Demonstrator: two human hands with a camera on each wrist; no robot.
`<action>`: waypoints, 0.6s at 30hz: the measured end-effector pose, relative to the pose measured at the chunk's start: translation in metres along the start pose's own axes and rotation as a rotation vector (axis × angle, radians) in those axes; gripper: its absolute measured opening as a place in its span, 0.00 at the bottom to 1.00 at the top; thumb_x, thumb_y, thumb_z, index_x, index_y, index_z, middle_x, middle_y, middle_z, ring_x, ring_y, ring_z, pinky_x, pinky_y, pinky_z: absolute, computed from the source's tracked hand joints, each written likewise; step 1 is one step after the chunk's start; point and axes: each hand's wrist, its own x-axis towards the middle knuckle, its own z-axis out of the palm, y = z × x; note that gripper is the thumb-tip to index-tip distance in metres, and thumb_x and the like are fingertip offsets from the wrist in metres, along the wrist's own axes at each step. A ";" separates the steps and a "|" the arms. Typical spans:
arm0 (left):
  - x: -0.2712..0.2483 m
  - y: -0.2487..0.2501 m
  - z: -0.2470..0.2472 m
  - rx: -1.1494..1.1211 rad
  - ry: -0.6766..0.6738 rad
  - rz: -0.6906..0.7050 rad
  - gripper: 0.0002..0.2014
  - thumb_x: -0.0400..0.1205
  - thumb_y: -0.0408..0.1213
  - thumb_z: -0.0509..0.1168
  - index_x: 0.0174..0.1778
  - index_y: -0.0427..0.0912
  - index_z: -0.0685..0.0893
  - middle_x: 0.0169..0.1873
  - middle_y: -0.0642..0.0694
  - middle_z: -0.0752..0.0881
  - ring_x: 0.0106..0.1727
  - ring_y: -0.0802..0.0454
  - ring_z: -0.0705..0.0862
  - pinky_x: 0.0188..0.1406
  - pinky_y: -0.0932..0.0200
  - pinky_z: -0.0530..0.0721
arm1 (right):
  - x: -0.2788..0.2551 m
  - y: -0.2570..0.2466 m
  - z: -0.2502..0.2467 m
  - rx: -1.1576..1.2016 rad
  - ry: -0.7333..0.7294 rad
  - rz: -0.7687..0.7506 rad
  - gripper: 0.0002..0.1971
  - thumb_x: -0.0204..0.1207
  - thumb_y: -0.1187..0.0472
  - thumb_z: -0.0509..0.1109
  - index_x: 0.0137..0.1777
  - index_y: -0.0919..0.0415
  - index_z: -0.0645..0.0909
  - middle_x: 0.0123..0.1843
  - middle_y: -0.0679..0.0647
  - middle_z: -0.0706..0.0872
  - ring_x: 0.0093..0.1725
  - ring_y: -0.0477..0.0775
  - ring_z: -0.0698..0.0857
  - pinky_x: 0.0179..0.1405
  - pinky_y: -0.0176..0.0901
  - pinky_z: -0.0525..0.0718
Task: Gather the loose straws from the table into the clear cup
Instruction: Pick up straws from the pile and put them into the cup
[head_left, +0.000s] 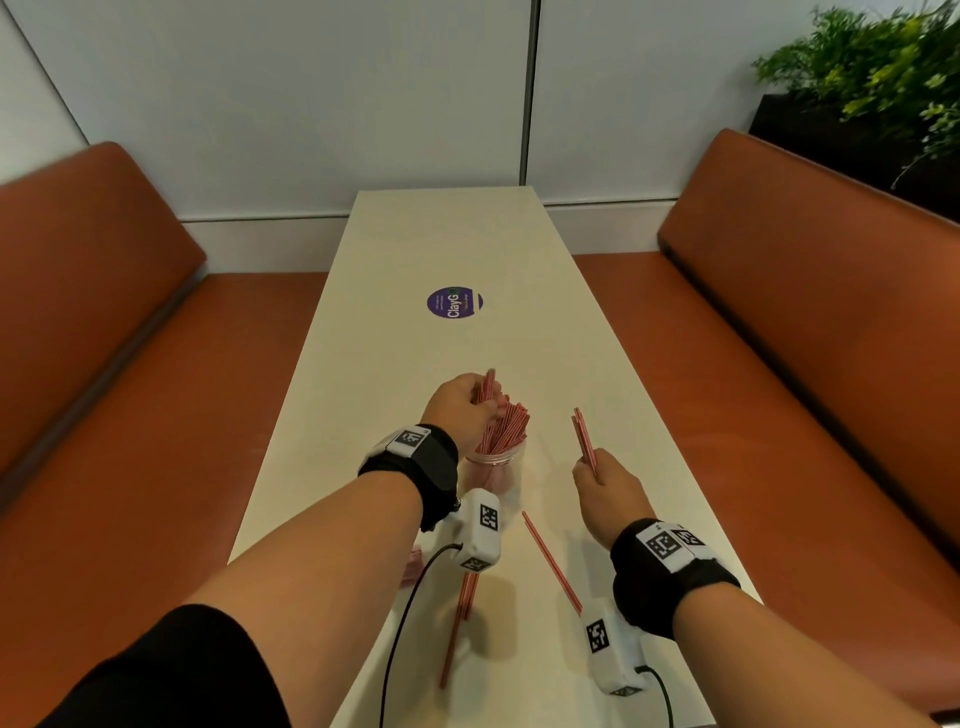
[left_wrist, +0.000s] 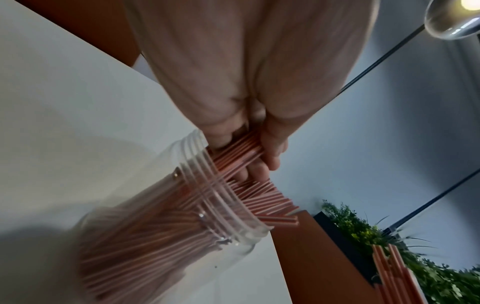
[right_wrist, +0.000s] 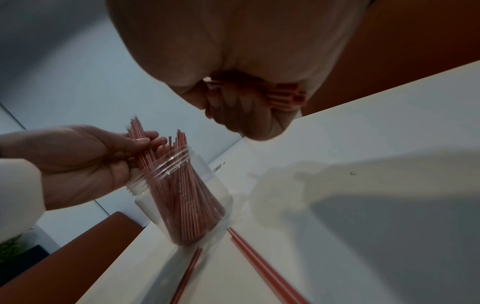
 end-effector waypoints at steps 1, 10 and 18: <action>0.001 0.001 -0.001 0.023 0.010 0.003 0.10 0.83 0.23 0.60 0.53 0.40 0.81 0.49 0.40 0.88 0.52 0.43 0.89 0.64 0.44 0.84 | 0.001 -0.001 0.000 -0.001 0.000 -0.004 0.13 0.84 0.56 0.53 0.48 0.64 0.74 0.35 0.53 0.78 0.32 0.51 0.74 0.29 0.42 0.70; -0.002 0.018 -0.014 0.242 0.039 0.181 0.16 0.82 0.30 0.62 0.67 0.42 0.80 0.61 0.45 0.86 0.61 0.52 0.84 0.67 0.59 0.79 | 0.006 -0.008 0.004 0.024 -0.005 -0.031 0.11 0.84 0.55 0.54 0.49 0.59 0.75 0.39 0.53 0.80 0.35 0.52 0.77 0.32 0.41 0.71; -0.008 0.023 -0.006 0.835 -0.128 0.411 0.34 0.79 0.57 0.63 0.80 0.49 0.66 0.82 0.49 0.63 0.85 0.48 0.55 0.84 0.49 0.52 | 0.010 -0.006 0.006 0.055 0.017 -0.051 0.10 0.83 0.56 0.54 0.49 0.59 0.75 0.39 0.54 0.81 0.38 0.57 0.78 0.35 0.44 0.72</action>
